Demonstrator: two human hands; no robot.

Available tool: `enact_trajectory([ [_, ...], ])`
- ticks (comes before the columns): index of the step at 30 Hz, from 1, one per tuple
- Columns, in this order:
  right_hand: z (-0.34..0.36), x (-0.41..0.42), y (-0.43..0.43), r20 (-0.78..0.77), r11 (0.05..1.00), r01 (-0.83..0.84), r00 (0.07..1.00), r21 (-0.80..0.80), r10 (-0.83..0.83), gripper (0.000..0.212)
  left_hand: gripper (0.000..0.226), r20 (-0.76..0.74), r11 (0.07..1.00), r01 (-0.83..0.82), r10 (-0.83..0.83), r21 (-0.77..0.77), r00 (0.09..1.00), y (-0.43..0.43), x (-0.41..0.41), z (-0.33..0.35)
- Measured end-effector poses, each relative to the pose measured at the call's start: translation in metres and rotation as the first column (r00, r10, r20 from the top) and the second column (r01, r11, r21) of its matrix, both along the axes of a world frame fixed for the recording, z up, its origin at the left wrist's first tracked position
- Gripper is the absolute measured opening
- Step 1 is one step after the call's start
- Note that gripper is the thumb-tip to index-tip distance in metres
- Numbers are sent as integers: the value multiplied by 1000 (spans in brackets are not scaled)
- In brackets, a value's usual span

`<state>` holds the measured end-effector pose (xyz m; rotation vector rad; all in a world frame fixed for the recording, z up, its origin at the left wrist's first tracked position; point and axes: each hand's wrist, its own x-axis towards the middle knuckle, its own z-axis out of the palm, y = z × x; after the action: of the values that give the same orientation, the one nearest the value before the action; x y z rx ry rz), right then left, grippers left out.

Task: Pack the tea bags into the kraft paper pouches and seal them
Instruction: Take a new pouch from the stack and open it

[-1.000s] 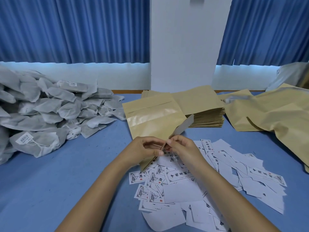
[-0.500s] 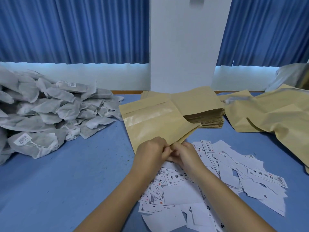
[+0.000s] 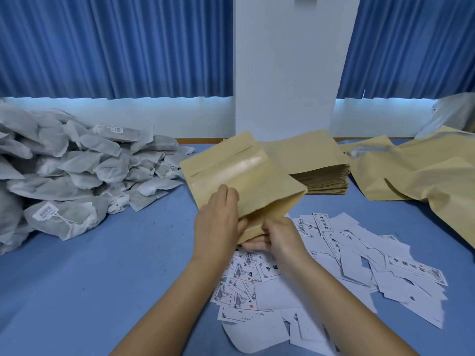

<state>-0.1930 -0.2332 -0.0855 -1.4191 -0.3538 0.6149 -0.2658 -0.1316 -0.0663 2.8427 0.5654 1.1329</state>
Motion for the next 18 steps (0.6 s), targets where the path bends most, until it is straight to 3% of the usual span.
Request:
enact_trajectory([
  [1, 2, -1, 0, 1, 1000, 11, 1000, 29, -11, 30, 29, -110, 999, -13, 8, -48, 994, -4, 2, -4],
  [3, 4, -2, 2, 21, 996, 36, 999, 86, -38, 30, 40, -143, 994, 88, -96, -62, 985, -13, 3, -4],
  [6, 6, 3, 3, -36, 988, 63, 998, 138, -59, 34, 49, 113, 962, 263, -253, -77, 961, -13, -4, 13],
  [9, 11, 4, 6, -218, 985, 120, 971, 120, -92, 33, 52, 430, 976, 198, -140, -93, 892, 8, -10, 41],
  [11, 16, -2, 18, -239, 987, 106, 968, 123, -75, 33, 48, 482, 973, 220, -159, -74, 862, 19, -12, 62],
  [13, 23, -13, 34, -218, 988, 99, 973, 116, -72, 31, 46, 369, 957, 289, -267, -3, 890, 26, -18, 75],
  [16, 34, -28, 59, -184, 982, 119, 979, 145, -91, 30, 42, 177, 940, 319, -296, -120, 939, 44, -35, 81],
  [18, 41, -37, 79, -205, 972, 145, 973, 186, -106, 31, 35, 6, 947, 315, -315, -69, 949, 62, -56, 77],
])
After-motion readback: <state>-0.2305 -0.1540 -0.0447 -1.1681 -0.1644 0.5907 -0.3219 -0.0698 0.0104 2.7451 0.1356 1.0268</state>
